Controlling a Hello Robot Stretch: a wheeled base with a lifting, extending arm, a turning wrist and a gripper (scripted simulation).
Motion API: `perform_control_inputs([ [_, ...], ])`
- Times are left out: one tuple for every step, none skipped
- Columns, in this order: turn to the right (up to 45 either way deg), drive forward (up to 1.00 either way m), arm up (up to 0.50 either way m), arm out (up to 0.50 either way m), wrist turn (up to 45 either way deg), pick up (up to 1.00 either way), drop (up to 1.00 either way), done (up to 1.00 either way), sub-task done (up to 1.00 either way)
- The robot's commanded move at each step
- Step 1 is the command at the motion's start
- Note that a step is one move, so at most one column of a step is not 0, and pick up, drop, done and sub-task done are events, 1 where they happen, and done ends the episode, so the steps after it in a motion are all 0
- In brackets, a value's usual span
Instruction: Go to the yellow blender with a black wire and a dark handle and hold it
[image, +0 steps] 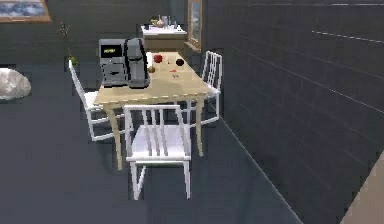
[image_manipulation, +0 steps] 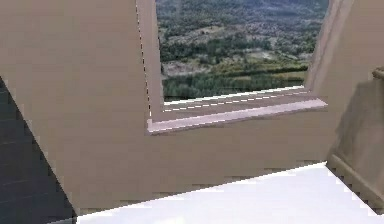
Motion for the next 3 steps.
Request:
perform_control_inputs([
  [0.0, 0.4, 0.0, 0.0, 0.0, 0.0, 0.0, 0.0, 0.0],
  [-45.0, 0.0, 0.0, 0.0, 0.0, 0.0, 0.0, 0.0, 0.0],
  [-27.0, 0.0, 0.0, 0.0, 0.0, 0.0, 0.0, 0.0, 0.0],
])
